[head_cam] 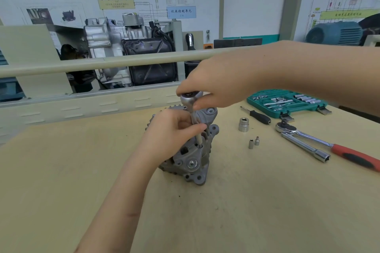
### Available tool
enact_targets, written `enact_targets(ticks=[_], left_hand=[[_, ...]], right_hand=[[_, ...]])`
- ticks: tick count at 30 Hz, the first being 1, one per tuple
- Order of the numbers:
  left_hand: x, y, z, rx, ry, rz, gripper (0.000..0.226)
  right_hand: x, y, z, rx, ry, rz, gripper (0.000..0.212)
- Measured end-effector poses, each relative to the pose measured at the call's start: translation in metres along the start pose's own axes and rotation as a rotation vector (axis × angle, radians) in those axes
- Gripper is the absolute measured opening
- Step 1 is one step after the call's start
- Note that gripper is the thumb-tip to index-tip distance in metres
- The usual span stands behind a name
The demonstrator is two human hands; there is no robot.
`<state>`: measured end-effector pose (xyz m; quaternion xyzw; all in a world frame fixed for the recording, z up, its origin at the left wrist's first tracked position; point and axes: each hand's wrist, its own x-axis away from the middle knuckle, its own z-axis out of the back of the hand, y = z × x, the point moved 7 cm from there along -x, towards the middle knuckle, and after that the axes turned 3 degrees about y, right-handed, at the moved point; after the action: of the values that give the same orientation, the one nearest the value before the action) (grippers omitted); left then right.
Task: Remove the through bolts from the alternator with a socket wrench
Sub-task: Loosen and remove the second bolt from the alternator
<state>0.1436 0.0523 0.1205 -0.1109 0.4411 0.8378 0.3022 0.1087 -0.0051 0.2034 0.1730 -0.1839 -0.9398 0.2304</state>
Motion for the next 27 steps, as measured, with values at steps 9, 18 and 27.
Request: enact_targets(ticks=[9, 18, 27], left_hand=[[-0.002, 0.004, 0.000, -0.115, 0.091, -0.058, 0.033], [0.000, -0.002, -0.004, 0.013, -0.084, 0.002, 0.006], [-0.001, 0.006, 0.000, -0.104, 0.065, -0.071, 0.029]], right_hand=[[-0.004, 0.002, -0.005, 0.086, -0.029, 0.074, 0.028], [-0.008, 0.009, -0.008, 0.055, 0.007, 0.035, 0.035], [-0.007, 0.010, -0.007, 0.128, -0.002, 0.020, 0.023]])
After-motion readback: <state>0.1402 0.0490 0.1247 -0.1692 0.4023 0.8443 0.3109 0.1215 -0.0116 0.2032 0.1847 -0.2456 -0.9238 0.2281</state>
